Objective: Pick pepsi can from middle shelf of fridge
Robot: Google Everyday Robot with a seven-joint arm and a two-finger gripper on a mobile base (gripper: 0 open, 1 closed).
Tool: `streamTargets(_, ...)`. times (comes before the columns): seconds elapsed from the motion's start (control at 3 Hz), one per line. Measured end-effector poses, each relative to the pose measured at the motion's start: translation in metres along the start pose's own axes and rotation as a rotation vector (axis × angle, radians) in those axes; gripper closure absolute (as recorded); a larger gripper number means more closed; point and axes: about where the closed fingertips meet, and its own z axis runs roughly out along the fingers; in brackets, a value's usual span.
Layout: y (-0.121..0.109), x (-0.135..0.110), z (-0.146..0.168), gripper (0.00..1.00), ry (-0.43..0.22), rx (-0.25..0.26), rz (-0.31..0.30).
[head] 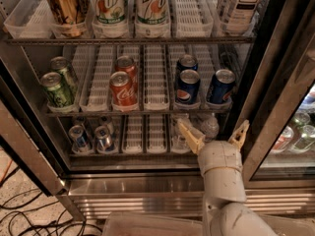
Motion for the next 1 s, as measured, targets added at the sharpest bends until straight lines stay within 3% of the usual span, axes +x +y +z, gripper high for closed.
streamTargets(0.67,0.0002,-0.0001,0.0003,0.33,-0.001,0.0,0.0)
streamTargets(1.0,0.001,0.0002,0.0061,0.33,-0.007,0.005,-0.001)
